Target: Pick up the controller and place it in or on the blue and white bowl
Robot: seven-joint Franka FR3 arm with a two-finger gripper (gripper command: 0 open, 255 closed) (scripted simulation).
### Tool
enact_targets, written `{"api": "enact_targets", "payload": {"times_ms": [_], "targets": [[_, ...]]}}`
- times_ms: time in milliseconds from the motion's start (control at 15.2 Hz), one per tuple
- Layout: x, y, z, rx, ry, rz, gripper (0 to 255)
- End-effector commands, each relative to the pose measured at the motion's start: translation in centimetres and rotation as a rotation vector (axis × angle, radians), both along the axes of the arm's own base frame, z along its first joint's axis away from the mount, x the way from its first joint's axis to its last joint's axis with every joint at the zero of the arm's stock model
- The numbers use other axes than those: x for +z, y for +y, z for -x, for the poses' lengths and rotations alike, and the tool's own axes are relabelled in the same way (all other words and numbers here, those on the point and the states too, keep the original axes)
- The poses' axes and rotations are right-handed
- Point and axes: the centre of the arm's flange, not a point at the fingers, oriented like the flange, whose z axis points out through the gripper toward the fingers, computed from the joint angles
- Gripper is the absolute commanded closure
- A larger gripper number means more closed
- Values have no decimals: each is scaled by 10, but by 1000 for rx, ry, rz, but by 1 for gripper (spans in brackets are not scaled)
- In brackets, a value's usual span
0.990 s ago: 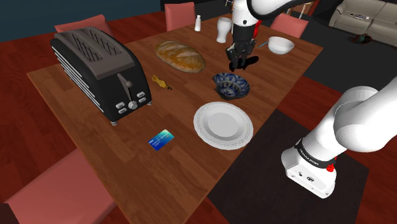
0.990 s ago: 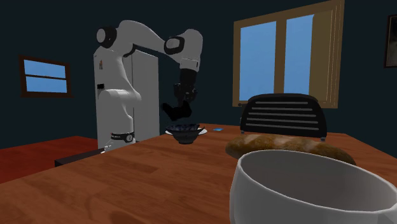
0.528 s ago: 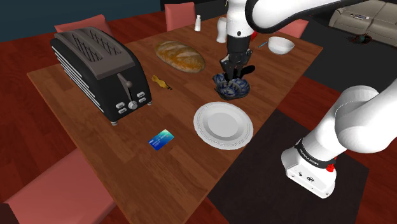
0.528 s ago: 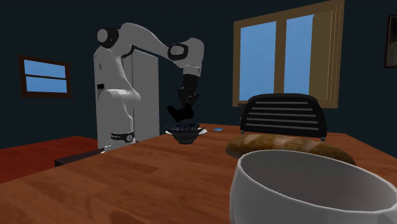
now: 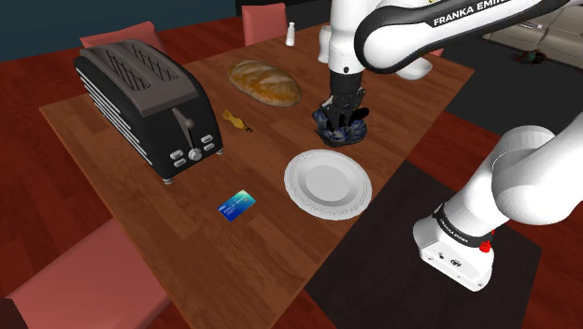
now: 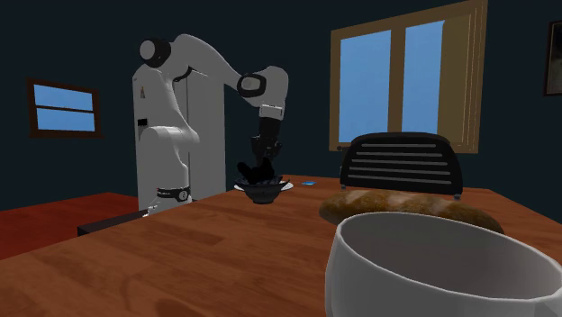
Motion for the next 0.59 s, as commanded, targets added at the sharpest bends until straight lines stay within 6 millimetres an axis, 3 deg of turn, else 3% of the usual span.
{"api": "enact_targets", "payload": {"times_ms": [0,132,528], "targets": [[-11,1,-1,0,-1,0,255],[-20,1,-1,0,-1,0,255],[-20,1,-1,0,-1,0,255]]}}
